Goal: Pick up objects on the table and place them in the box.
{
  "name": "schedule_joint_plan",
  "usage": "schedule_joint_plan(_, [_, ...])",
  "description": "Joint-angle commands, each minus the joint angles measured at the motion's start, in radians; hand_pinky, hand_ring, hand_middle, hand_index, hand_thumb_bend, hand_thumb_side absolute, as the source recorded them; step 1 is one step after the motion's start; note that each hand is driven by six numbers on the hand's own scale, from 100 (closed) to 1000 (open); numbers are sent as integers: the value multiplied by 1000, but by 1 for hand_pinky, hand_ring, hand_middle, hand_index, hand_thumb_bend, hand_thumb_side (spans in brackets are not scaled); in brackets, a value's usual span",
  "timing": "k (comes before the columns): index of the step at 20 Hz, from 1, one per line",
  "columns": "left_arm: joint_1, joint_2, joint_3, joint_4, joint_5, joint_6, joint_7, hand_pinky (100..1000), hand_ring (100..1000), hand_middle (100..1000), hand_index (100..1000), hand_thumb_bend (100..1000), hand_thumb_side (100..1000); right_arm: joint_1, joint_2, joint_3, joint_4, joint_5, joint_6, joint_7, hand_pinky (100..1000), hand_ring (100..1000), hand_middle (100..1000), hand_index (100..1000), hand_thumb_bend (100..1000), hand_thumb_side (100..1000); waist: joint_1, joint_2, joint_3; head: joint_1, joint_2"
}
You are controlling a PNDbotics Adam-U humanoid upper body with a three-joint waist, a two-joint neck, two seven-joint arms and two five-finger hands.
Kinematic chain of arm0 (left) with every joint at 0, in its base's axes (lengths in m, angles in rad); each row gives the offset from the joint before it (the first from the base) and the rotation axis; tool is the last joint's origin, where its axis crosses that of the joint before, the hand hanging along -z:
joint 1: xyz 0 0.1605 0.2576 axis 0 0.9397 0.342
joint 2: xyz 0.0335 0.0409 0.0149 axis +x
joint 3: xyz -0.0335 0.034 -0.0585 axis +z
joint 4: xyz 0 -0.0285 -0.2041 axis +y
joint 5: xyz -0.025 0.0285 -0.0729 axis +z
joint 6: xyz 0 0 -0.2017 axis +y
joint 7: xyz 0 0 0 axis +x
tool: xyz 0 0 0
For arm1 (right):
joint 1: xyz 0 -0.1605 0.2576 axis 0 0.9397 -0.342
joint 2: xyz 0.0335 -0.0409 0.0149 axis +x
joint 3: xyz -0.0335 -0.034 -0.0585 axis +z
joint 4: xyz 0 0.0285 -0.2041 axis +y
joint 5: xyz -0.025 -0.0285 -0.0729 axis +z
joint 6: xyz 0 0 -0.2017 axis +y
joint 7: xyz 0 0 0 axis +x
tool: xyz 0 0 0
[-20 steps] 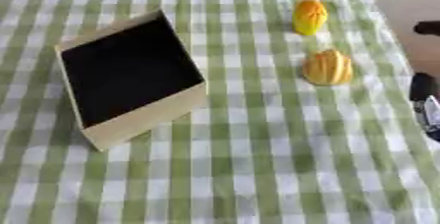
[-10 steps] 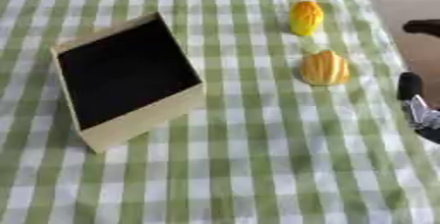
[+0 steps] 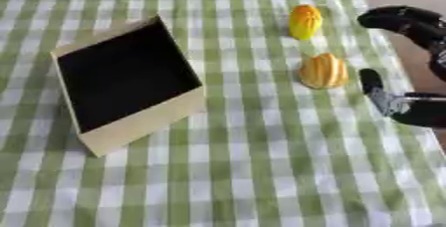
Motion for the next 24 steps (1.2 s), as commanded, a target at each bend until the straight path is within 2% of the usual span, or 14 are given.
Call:
schedule_joint_plan(1, [-12, 27, -4, -16, 13, 1, -11, 784, 696, 785, 850, 100, 689, -30, -60, 9, -11, -10, 47, 58, 912, 906, 838, 910, 100, 382, -3, -25, 1, -7, 3])
schedule_joint_plan(3, [-12, 28, -6, -16, 15, 3, -16, 784, 696, 786, 849, 100, 690, -52, -67, 19, -11, -24, 72, 93, 914, 904, 832, 907, 100, 418, -4, -25, 2, -10, 0])
schedule_joint_plan(8, [-16, 27, -11, -16, 20, 5, -25, 784, 695, 786, 849, 100, 692, -97, -68, 42, -11, -62, 126, 169, 916, 900, 802, 898, 100, 387, -6, -21, 8, -18, -7])
schedule_joint_plan(13, [-16, 25, -12, -16, 22, 9, -30, 785, 695, 787, 849, 100, 695, -112, -53, 64, -11, -130, 183, 265, 924, 885, 757, 875, 100, 101, -6, -14, 13, -21, -8])
schedule_joint_plan(18, [-16, 22, -16, -16, 24, 13, -37, 785, 694, 788, 849, 100, 699, -129, -40, 70, -11, -210, 249, 339, 926, 877, 743, 864, 100, 100, -7, -6, 14, -23, -8])
schedule_joint_plan(24, [-16, 17, -20, -16, 27, 18, -45, 786, 692, 789, 849, 100, 704, -157, -22, 82, -11, -208, 310, 369, 933, 883, 745, 867, 100, 100, -6, 4, 20, -29, -11])
